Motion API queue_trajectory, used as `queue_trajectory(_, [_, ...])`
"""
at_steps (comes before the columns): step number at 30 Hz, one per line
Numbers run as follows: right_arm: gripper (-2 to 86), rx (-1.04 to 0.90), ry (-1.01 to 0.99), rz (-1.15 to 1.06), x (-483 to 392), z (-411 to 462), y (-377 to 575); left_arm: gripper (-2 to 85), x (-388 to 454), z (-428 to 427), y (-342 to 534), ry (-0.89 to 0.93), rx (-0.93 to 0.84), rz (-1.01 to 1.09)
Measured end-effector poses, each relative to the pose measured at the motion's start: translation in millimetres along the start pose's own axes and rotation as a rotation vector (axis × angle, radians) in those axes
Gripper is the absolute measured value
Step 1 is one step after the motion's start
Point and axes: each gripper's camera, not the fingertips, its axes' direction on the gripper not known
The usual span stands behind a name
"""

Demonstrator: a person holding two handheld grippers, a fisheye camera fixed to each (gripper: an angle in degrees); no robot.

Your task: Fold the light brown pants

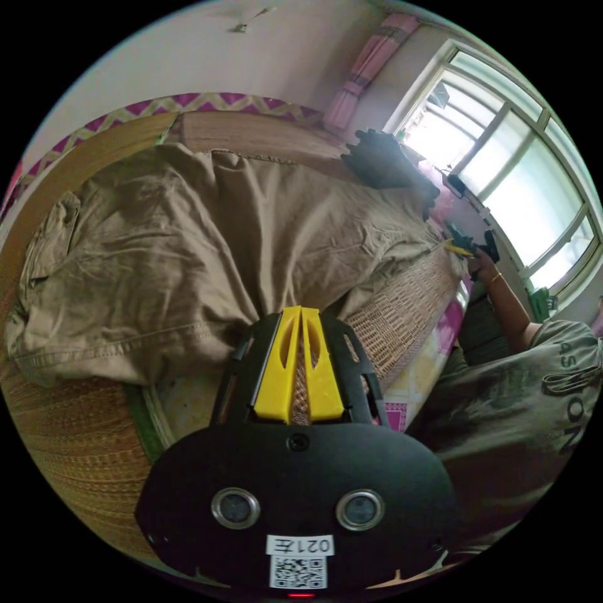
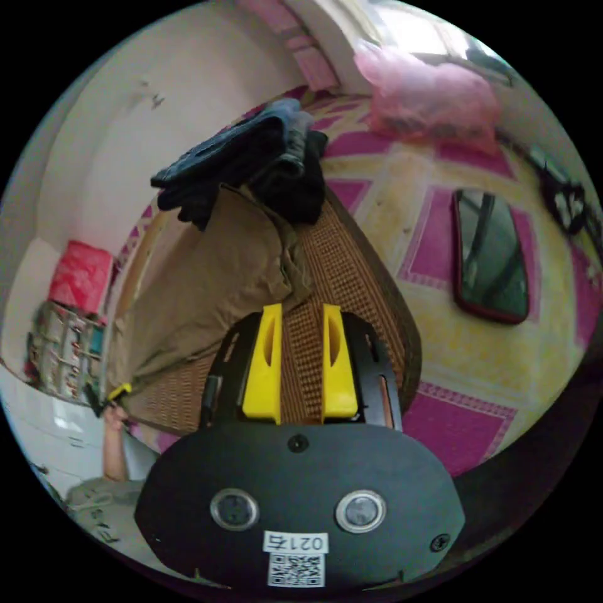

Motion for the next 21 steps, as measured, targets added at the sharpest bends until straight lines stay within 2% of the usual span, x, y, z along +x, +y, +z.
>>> queue_trajectory(5, [10.8, 0.007, -0.295, 0.227, 33.4, 7.6, 1.6, -1.0, 10.7, -7.1, 16.1, -0.082, -0.003, 0.032])
queue_trajectory(9, [9.1, 0.026, -0.327, 0.276, 29.2, 13.7, -1.5, -1.0, 12.8, -15.9, 31.9, -0.104, 0.023, 0.014])
queue_trajectory(15, [1.3, 0.033, -0.401, 0.326, 13.5, 19.0, 0.7, -1.0, 20.7, -46.8, 68.6, -0.114, 0.102, -0.051])
queue_trajectory(18, [0.4, 0.117, -0.434, 0.182, -36.2, -20.0, 0.2, -0.9, 28.9, -72.7, 98.3, -0.119, 0.180, -0.055])
queue_trajectory(21, [0.2, 0.171, -0.407, -0.080, -137.3, -66.4, 0.9, -0.9, 33.5, -97.4, 132.8, -0.125, 0.255, -0.053])
